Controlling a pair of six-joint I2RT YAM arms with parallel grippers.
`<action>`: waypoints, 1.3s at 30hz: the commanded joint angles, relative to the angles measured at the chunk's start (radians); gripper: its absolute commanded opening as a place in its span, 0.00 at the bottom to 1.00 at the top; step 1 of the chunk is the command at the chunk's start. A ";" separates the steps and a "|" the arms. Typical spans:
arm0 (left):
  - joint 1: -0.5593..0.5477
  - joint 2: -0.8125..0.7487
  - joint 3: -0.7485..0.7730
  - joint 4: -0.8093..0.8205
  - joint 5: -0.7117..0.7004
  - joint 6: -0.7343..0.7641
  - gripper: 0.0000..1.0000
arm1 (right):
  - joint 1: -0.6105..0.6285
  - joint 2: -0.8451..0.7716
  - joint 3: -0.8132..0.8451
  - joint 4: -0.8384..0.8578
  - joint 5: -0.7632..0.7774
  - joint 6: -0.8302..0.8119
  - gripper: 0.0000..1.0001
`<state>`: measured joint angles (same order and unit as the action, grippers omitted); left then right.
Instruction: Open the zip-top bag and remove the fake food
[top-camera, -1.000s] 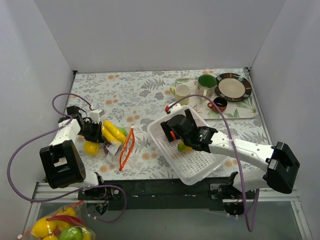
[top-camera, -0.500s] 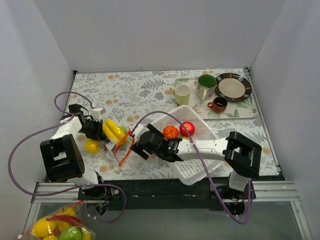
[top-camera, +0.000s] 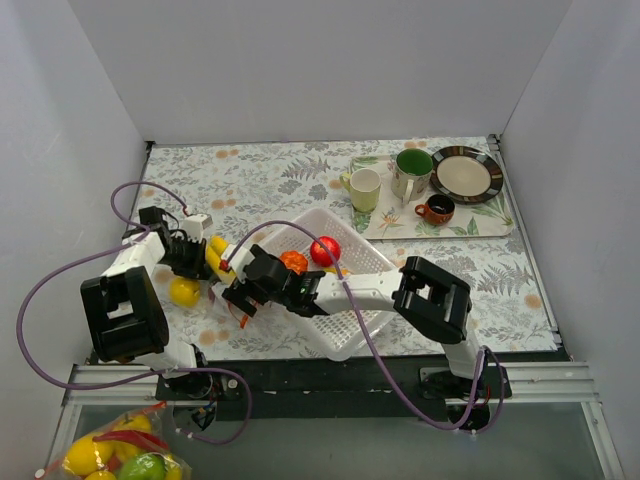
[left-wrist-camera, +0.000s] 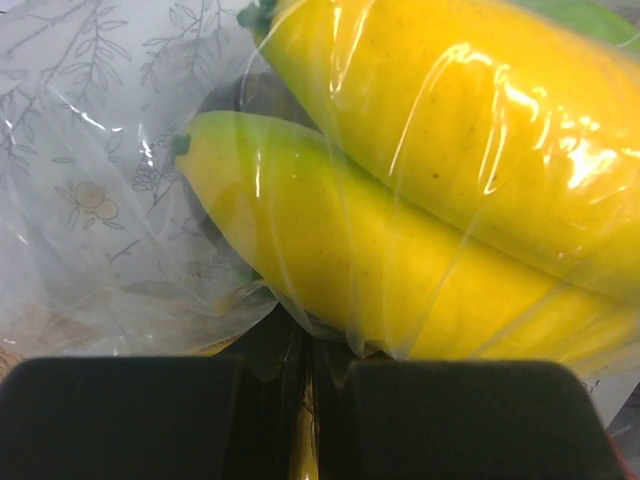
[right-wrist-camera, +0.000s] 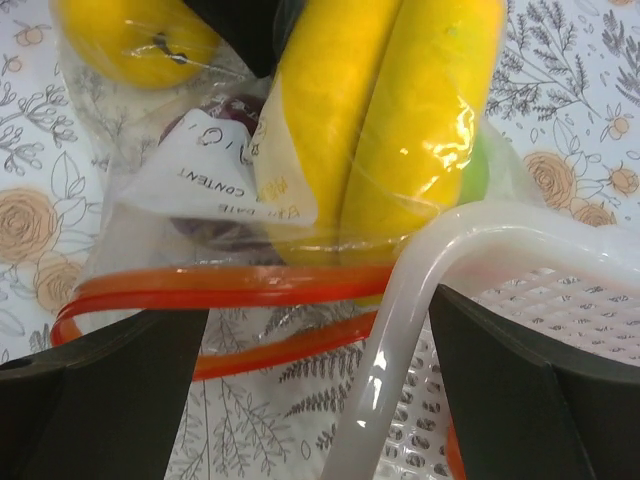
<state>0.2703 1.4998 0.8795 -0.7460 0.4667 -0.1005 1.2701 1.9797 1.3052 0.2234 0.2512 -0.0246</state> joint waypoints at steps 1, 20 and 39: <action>-0.009 0.031 -0.051 0.022 -0.105 0.064 0.00 | 0.003 0.034 0.086 -0.039 0.096 -0.024 0.99; -0.009 -0.015 -0.051 -0.027 -0.083 0.094 0.00 | -0.101 -0.444 -0.492 -0.096 0.404 0.241 0.96; -0.008 -0.044 -0.043 -0.053 -0.076 0.127 0.00 | -0.068 -0.631 -0.278 -0.479 0.336 0.163 0.99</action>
<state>0.2646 1.4712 0.8593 -0.7483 0.4507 -0.0013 1.1915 1.3048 0.8791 -0.2039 0.5869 0.1978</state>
